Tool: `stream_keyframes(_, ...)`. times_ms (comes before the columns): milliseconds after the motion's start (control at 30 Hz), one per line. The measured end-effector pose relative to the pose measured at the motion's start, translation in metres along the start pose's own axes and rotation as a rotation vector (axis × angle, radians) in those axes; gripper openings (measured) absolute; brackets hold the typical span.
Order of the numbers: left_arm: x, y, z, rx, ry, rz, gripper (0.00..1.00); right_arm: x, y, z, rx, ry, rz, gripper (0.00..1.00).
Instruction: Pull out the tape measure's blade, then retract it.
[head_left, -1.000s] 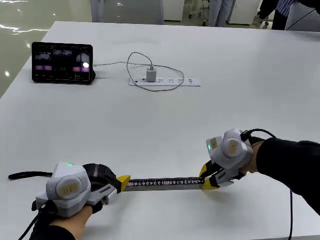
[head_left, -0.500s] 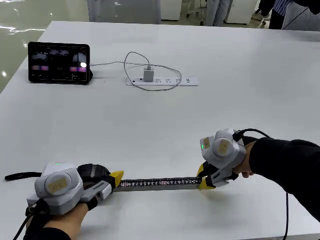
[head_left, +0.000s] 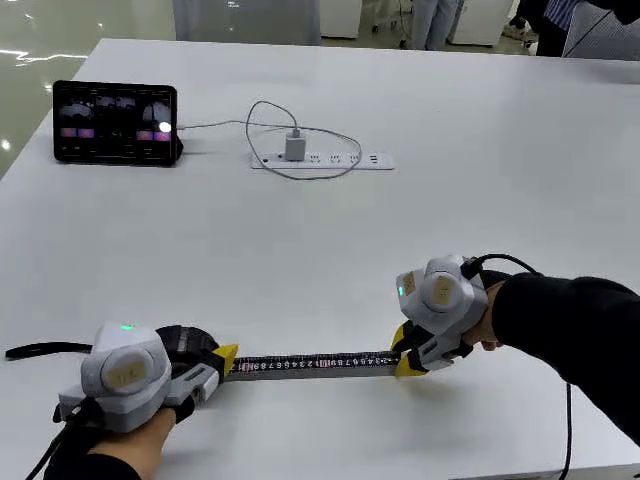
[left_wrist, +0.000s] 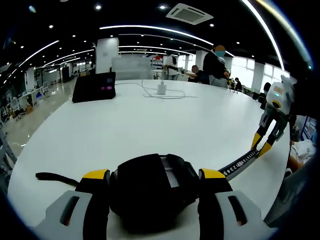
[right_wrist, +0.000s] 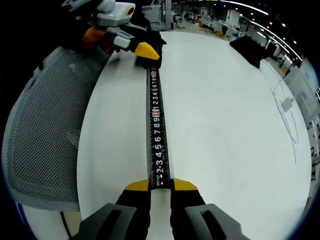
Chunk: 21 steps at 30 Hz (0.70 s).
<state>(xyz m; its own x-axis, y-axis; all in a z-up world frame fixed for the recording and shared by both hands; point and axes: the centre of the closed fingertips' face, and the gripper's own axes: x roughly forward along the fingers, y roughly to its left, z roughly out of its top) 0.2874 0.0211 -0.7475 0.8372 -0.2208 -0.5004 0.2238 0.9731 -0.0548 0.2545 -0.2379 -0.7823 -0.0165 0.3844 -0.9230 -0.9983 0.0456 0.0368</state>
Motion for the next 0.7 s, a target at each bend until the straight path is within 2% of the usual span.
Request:
stream_keyframes(367, 0.0007, 0.001, -0.0027, 0.033, 0.019, -0.002, 0.65, 0.0, 0.0003, 0.0004, 0.016, 0.001, 0.004, 0.1)
stream_keyframes(700, 0.0013, 0.0015, -0.0023, 0.034, 0.013, -0.005, 0.65, 0.0004, 0.001, 0.003, 0.027, 0.021, 0.016, 0.1)
